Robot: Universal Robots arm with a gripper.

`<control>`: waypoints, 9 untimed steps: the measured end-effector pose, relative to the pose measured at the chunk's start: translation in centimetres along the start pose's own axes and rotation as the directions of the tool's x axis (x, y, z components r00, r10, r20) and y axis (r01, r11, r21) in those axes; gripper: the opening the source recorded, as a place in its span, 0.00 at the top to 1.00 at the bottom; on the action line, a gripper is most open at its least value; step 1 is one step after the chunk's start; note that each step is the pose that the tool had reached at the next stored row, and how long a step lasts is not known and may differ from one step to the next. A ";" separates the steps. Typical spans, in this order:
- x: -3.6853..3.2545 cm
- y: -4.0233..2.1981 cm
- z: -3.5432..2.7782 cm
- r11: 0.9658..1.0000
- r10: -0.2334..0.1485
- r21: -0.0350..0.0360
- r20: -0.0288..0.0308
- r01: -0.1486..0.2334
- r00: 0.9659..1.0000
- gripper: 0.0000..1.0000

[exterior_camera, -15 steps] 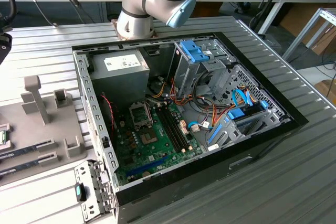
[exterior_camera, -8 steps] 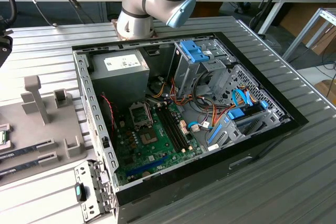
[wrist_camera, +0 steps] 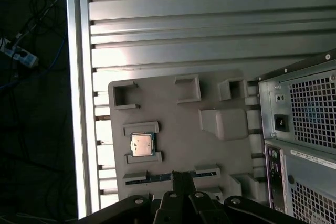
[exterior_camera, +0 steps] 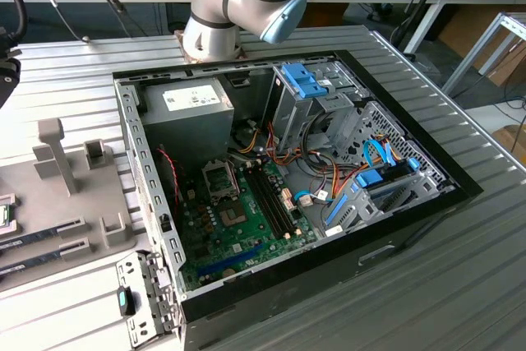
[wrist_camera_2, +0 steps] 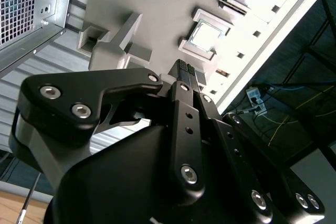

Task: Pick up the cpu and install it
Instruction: 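Reach for the cpu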

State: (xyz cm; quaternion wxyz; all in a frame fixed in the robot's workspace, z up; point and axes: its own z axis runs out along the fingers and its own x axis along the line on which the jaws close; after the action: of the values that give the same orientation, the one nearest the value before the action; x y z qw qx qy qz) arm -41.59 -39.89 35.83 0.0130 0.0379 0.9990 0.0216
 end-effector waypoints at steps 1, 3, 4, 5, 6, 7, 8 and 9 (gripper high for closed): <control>0.00 0.00 0.01 1.000 0.000 0.000 0.000 0.000 1.000 0.89; 0.00 0.00 0.05 1.000 0.000 0.000 0.000 0.000 1.000 0.89; 0.00 0.00 0.08 1.000 0.000 0.000 0.000 0.000 1.000 0.89; 0.00 -0.01 0.12 1.000 0.000 0.000 0.000 0.000 1.000 0.89; 0.00 -0.01 0.14 1.000 0.000 0.000 0.000 0.000 1.000 0.89; 0.01 -0.01 0.16 1.000 0.000 0.000 0.000 0.000 1.000 0.89; 0.00 -0.01 0.18 1.000 0.000 0.000 0.000 0.000 1.000 0.89; 0.01 -0.01 0.19 1.000 0.000 0.000 0.000 0.000 1.000 0.89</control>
State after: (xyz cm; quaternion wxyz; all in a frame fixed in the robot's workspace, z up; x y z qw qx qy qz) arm -41.60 -39.89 35.64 0.0131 0.0379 0.9990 0.0216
